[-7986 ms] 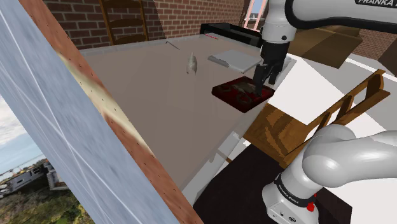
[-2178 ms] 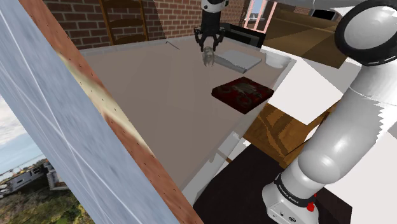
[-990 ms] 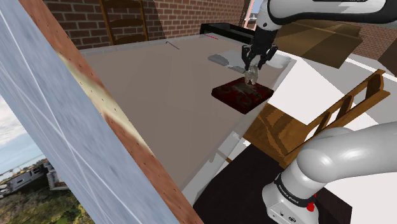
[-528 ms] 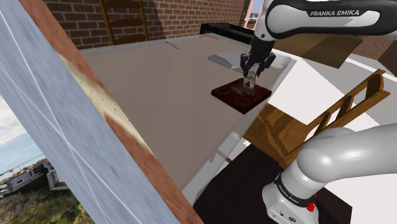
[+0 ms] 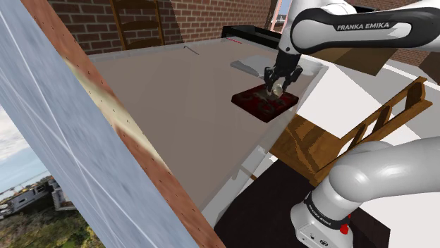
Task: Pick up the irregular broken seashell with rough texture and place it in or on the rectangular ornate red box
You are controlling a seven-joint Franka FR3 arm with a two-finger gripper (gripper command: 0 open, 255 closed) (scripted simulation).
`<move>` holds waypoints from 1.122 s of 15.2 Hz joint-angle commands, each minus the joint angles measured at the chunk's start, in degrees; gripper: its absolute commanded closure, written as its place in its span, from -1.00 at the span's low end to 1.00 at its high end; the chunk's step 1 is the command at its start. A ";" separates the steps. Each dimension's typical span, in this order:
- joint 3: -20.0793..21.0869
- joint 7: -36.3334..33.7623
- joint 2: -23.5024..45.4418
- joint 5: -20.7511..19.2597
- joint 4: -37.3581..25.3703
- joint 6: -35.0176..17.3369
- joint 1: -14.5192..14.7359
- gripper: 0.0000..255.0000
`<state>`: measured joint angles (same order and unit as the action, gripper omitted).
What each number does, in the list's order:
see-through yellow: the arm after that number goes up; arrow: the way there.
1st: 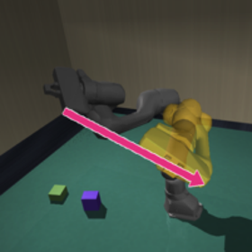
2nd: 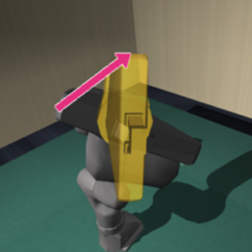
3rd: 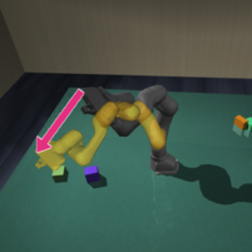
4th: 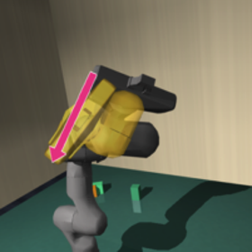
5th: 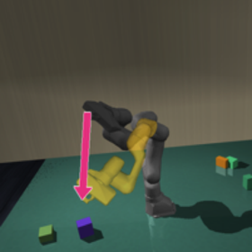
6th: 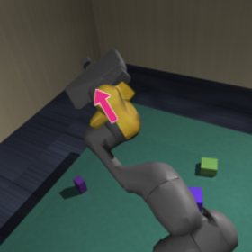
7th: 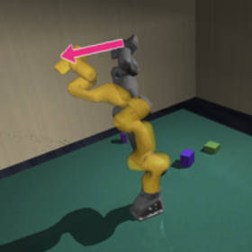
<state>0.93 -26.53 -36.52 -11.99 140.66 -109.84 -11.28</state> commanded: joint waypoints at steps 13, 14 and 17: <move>1.08 0.28 -0.60 0.99 -6.55 7.38 0.50 -1.00; 1.08 0.28 -0.60 0.99 -6.55 7.38 0.50 -1.00; 1.08 0.28 -0.61 0.99 -6.55 7.38 0.50 -1.00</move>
<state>1.99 -26.25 -37.11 -11.00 134.17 -102.58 -10.79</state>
